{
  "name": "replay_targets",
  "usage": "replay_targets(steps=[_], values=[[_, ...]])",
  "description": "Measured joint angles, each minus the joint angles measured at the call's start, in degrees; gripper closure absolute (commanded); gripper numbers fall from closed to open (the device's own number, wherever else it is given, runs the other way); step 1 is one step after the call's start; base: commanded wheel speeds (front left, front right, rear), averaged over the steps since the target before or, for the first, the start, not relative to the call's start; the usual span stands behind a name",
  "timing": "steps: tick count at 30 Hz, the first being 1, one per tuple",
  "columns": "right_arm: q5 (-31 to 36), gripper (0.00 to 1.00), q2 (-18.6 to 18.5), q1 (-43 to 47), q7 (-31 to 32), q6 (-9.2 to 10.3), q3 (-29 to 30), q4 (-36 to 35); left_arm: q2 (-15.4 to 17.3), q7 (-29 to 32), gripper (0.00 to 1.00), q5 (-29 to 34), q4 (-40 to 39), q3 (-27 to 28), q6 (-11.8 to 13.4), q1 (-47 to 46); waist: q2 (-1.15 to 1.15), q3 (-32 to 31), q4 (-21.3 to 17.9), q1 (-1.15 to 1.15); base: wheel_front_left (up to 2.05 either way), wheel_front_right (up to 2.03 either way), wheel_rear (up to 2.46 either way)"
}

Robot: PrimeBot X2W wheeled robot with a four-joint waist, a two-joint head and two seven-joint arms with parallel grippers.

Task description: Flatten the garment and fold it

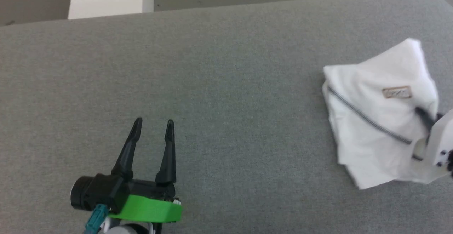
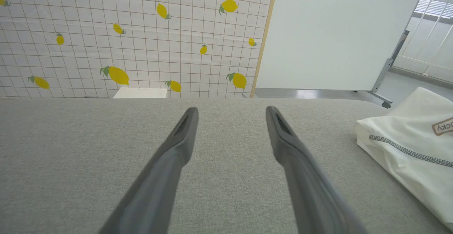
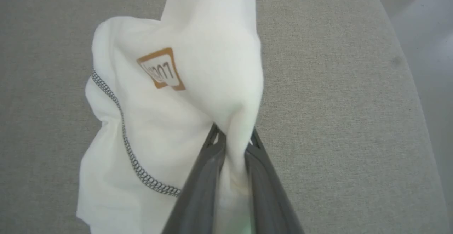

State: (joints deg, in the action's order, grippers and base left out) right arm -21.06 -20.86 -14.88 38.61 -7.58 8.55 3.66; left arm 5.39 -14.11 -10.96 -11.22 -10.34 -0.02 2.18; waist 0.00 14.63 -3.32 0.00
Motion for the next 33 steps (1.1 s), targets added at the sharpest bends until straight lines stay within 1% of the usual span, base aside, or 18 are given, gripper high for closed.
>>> replay_targets(steps=[2, 3, 4, 10, 13, 16, 18, 20, 24, 26, 28, 29, 30, 33], values=[[0.2, 1.00, -2.4, -2.1, 0.8, 0.00, 0.5, 0.5, 0.1, 0.4, 0.00, 0.5, 0.0, -0.2, 0.0, -1.3, 0.00, 1.5, -0.5, 0.00, 0.00, 0.00, 0.00], [0.4, 1.00, -4.4, -4.0, 1.3, 0.00, 1.3, 1.5, 0.2, 0.4, 0.00, 1.4, 0.2, -0.5, 0.0, -2.5, 0.00, 3.1, -0.9, 0.00, 0.00, 0.00, 0.00], [0.7, 1.00, -5.6, -5.0, 1.4, -0.01, 1.6, 2.0, 0.2, 0.4, 0.00, 1.6, 0.3, -0.8, 0.0, -3.1, 0.00, 4.0, -1.2, 0.00, 0.00, 0.00, 0.00], [1.8, 1.00, -10.8, -10.4, 1.5, -0.01, 4.2, 5.5, 0.4, 0.5, 0.00, 2.5, 0.6, -1.4, 0.0, -6.8, 0.00, 9.3, -2.1, 0.00, 0.00, 0.00, 0.00], [3.5, 1.00, -14.3, -12.6, 0.7, -0.01, 4.3, 7.0, 0.5, 0.4, 0.00, 2.9, 0.4, -1.4, 0.1, -8.6, 0.00, 12.2, -2.4, 0.00, 0.00, 0.00, 0.00], [4.3, 1.00, -16.3, -14.3, 0.0, -0.01, 4.9, 9.2, 0.5, 0.4, 0.00, 3.1, -0.5, -1.1, 0.6, -10.1, 0.00, 14.7, -2.5, 0.00, 0.00, 0.00, 0.00], [5.5, 1.00, -17.1, -15.0, -0.8, -0.01, 4.8, 10.3, 0.4, 0.3, 0.00, 3.0, -1.2, -1.0, 0.6, -10.7, 0.00, 16.2, -2.4, 0.01, 0.00, 0.00, 0.00], [6.4, 1.00, -17.5, -15.5, -1.5, -0.01, 4.8, 11.6, 0.4, 0.1, 0.00, 3.0, -2.2, -0.9, 0.7, -11.1, 0.00, 17.4, -2.3, 0.01, 0.00, 0.00, 0.00], [7.5, 1.00, -17.7, -16.3, -3.5, -0.01, 4.8, 14.1, 0.4, -0.2, 0.00, 3.2, -4.2, 0.1, 1.8, -11.5, 0.00, 19.3, -1.8, 0.01, 0.00, 0.00, 0.00], [8.2, 0.83, -17.6, -16.7, -4.3, -0.01, 4.7, 15.1, 0.5, -0.4, 0.00, 3.5, -4.6, 0.5, 2.2, -11.5, 0.00, 19.6, -1.4, 0.01, 0.00, 0.00, 0.00], [8.7, 0.42, -17.4, -17.1, -5.0, -0.01, 4.7, 15.9, 0.5, -0.4, 0.00, 4.0, -5.0, 0.7, 2.6, -11.4, 0.00, 19.5, -1.3, 0.00, 0.00, 0.00, 0.00], [9.1, 0.09, -17.4, -17.2, -5.6, -0.01, 4.6, 16.2, 0.5, -0.4, 0.00, 4.2, -5.1, 0.8, 2.7, -11.4, 0.00, 19.4, -1.3, 0.00, 0.00, 0.00, 0.00], [9.4, 0.00, -17.3, -17.3, -6.0, -0.01, 4.6, 16.6, 0.5, -0.4, 0.00, 4.6, -5.2, 1.0, 3.1, -11.4, 0.00, 19.3, -1.3, 0.00, 0.00, 0.00, 0.00], [10.1, 0.00, -16.9, -17.8, -7.0, -0.01, 4.6, 17.4, 0.4, -0.4, 0.00, 4.7, -5.4, 1.8, 3.8, -11.3, 0.00, 18.6, -1.5, 0.00, 0.00, 0.00, 0.00]])
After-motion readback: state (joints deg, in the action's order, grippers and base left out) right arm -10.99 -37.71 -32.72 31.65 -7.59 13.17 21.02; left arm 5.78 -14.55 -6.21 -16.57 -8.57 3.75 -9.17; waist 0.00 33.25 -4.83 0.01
